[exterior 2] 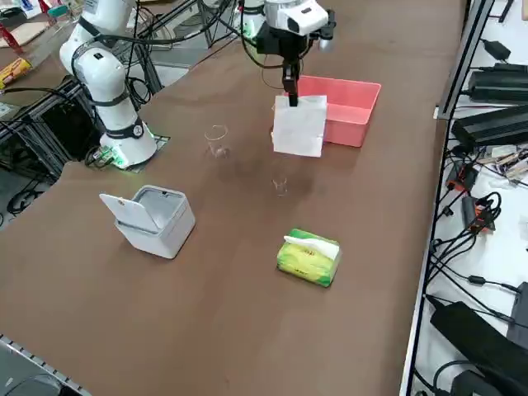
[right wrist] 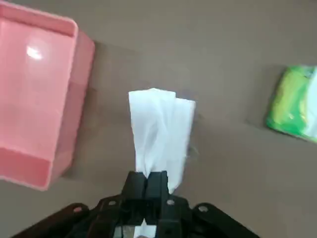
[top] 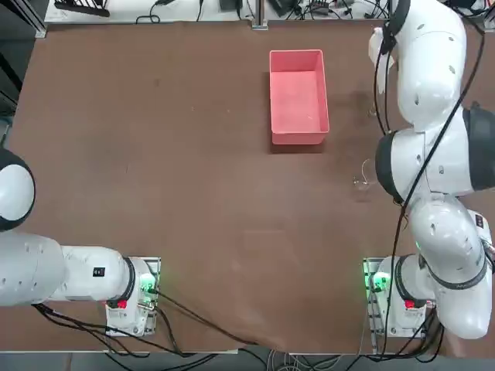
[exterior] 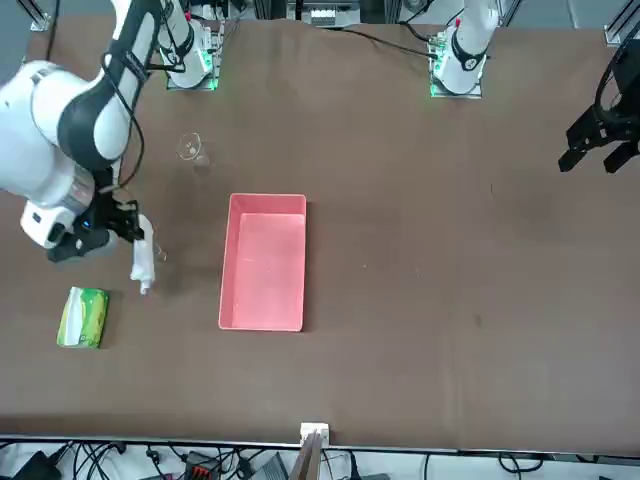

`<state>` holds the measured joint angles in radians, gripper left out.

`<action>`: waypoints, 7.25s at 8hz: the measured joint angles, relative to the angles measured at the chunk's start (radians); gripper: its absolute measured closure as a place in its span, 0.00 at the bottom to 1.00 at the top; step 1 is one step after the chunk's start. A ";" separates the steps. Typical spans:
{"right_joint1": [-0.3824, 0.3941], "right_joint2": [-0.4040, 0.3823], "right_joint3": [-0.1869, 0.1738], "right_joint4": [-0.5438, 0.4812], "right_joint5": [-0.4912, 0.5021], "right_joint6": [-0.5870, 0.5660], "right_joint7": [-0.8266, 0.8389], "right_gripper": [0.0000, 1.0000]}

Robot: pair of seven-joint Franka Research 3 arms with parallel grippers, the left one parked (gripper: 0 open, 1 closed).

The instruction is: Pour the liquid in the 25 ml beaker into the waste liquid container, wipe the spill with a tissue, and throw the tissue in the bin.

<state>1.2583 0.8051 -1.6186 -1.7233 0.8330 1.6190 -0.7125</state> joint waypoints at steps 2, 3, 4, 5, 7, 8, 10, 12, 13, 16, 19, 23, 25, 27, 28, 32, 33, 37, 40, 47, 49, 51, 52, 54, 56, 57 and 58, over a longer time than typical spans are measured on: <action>0.037 0.001 -0.104 -0.011 -0.112 -0.048 -0.058 0.98; 0.056 0.002 -0.162 -0.038 -0.154 -0.063 -0.106 0.98; 0.072 0.005 -0.228 -0.091 -0.173 -0.070 -0.189 0.98; 0.076 0.007 -0.295 -0.159 -0.178 -0.071 -0.292 0.98; 0.063 0.005 -0.382 -0.258 -0.190 -0.068 -0.443 0.98; 0.047 0.005 -0.404 -0.293 -0.196 -0.063 -0.500 0.98; -0.026 0.006 -0.410 -0.338 -0.197 -0.053 -0.604 0.98; -0.078 0.006 -0.409 -0.375 -0.197 -0.049 -0.661 0.98; -0.088 0.006 -0.408 -0.393 -0.197 -0.046 -0.668 0.98; -0.148 0.008 -0.348 -0.432 -0.197 -0.047 -0.672 0.98; -0.201 0.010 -0.318 -0.469 -0.197 -0.046 -0.715 0.98; -0.225 0.010 -0.317 -0.492 -0.197 -0.046 -0.753 0.98; -0.245 0.010 -0.293 -0.494 -0.197 -0.046 -0.754 0.98; -0.275 0.010 -0.263 -0.494 -0.197 -0.044 -0.756 0.96; -0.282 0.010 -0.259 -0.494 -0.197 -0.040 -0.757 0.94; -0.286 0.010 -0.252 -0.493 -0.197 -0.028 -0.759 0.51; -0.286 0.010 -0.252 -0.491 -0.197 -0.027 -0.759 0.34; -0.285 0.011 -0.216 -0.315 -0.150 -0.028 -0.765 0.00; -0.287 0.012 -0.145 -0.174 -0.088 -0.030 -0.763 0.00; -0.485 -0.058 0.179 0.170 -0.112 -0.030 -0.552 0.00; -0.624 -0.197 0.447 0.274 -0.291 -0.031 -0.347 0.00; -0.763 -0.356 0.747 0.324 -0.484 -0.032 -0.121 0.00; -0.826 -0.428 0.884 0.334 -0.570 -0.034 -0.008 0.00; -0.952 -0.550 1.124 0.339 -0.709 -0.048 0.173 0.00; -1.055 -0.624 1.272 0.338 -0.753 -0.089 0.301 0.00; -1.109 -0.649 1.333 0.339 -0.757 -0.114 0.370 0.00; -1.156 -0.669 1.392 0.338 -0.770 -0.131 0.451 0.00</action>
<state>0.1028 0.1357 -0.2265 -1.3848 0.0628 1.4880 -0.2611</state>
